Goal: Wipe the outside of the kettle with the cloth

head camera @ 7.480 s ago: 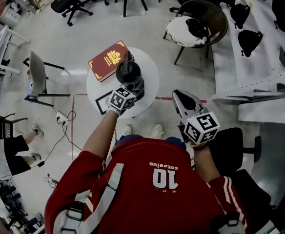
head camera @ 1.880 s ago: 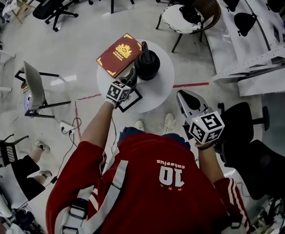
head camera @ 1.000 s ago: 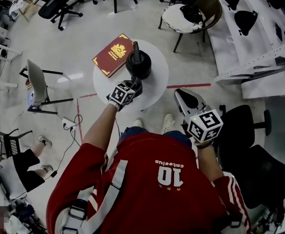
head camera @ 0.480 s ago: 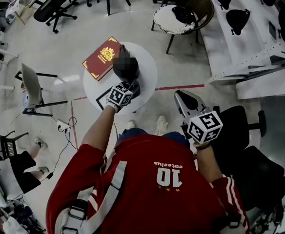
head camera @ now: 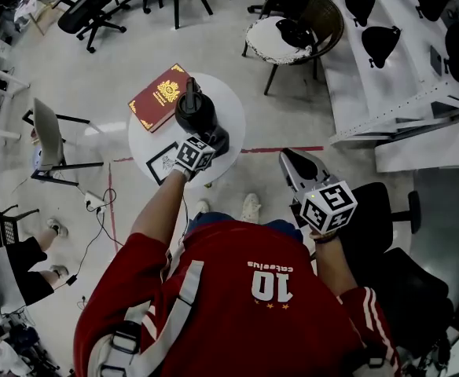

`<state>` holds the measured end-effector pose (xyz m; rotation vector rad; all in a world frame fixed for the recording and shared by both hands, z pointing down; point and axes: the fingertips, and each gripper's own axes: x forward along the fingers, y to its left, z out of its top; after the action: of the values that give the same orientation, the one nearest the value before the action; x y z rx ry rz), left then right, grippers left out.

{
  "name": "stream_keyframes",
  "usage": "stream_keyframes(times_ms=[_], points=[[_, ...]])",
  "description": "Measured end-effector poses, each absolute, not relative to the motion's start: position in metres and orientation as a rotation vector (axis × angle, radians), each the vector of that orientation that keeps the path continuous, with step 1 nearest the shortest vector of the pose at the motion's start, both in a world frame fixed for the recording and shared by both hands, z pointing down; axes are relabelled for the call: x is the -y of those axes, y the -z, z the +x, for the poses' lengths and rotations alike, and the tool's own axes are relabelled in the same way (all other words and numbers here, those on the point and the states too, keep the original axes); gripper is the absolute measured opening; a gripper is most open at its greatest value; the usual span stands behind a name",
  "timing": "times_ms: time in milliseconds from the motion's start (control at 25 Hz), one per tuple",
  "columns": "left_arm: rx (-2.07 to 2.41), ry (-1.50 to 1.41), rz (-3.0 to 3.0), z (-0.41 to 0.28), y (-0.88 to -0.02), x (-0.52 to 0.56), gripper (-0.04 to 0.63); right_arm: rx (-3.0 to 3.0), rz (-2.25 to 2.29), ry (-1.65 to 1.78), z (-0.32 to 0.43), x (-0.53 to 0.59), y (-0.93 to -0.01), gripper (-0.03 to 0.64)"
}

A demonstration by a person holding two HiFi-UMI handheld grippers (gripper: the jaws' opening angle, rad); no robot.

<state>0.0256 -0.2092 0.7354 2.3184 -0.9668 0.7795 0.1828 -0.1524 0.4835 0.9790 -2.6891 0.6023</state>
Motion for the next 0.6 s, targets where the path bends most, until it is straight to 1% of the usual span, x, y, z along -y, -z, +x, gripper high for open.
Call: stream_keyframes(times_ms=[200, 400, 600], points=[[1.008, -0.763, 2.374, 0.030, -0.712, 0.209, 0.046, 2.706, 0.972, -0.557, 0.191, 0.165, -0.476, 0.034], [1.071, -0.695, 2.436, 0.030, -0.678, 0.209, 0.046, 2.728, 0.941, -0.527, 0.179, 0.170, -0.467, 0.034], [1.099, -0.558, 2.507, 0.028, -0.634, 0.209, 0.046, 2.741, 0.978, -0.515, 0.168, 0.184, -0.459, 0.034]])
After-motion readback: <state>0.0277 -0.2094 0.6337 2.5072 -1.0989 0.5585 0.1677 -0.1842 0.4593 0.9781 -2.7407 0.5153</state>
